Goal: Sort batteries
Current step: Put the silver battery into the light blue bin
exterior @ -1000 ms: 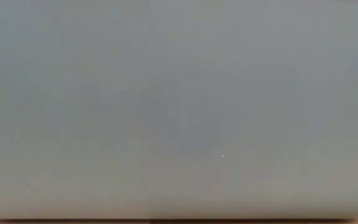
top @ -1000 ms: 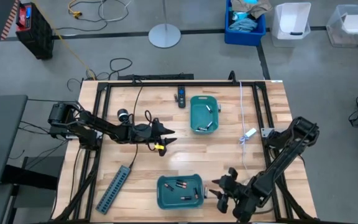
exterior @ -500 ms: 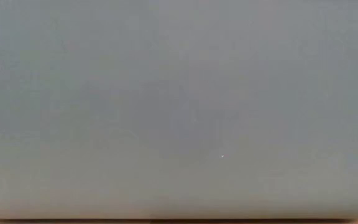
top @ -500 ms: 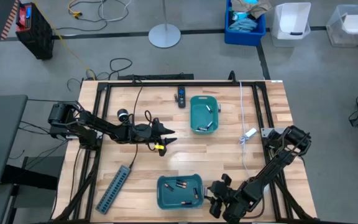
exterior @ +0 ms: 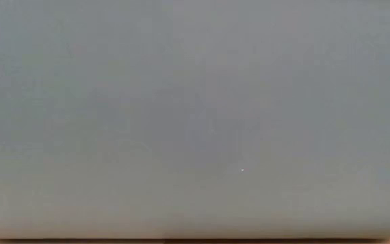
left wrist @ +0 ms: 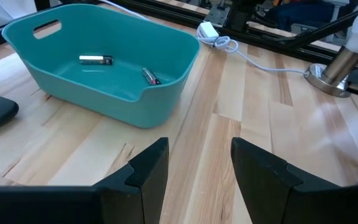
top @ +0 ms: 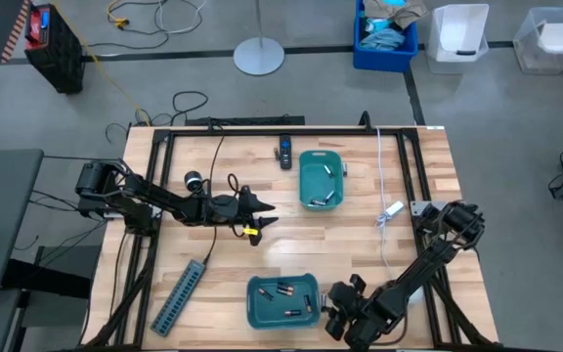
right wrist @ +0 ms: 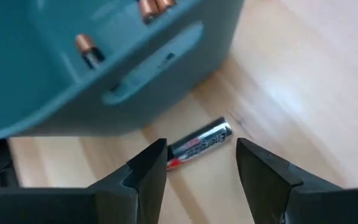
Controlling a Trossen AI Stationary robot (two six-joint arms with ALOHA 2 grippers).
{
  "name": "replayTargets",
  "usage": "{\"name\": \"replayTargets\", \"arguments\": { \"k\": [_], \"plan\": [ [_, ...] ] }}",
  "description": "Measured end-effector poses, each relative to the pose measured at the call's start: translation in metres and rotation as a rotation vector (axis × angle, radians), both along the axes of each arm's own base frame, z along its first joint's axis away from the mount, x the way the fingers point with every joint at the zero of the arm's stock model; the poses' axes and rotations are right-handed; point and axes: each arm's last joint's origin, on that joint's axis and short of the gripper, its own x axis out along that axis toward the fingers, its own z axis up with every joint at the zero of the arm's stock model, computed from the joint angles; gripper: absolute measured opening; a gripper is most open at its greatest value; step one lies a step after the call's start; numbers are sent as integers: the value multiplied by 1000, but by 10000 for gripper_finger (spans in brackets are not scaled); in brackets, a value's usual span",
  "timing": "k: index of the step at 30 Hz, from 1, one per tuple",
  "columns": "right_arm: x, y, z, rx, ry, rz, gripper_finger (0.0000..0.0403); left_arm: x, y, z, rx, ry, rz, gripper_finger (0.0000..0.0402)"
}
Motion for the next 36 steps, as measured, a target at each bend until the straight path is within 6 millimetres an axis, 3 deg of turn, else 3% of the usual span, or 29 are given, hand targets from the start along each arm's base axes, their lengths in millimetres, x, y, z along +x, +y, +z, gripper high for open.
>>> {"name": "replayTargets", "arguments": {
  "k": [14,22,36],
  "plan": [
    [9,4,-18,-15,49,-46,207,0,0,0,7,1,-2,169],
    [9,4,-18,-94,119,46,202,0,0,0,7,1,-2,169],
    [19,-11,-19,-178,209,152,86,0,0,0,7,1,-2,169]
  ]
}}
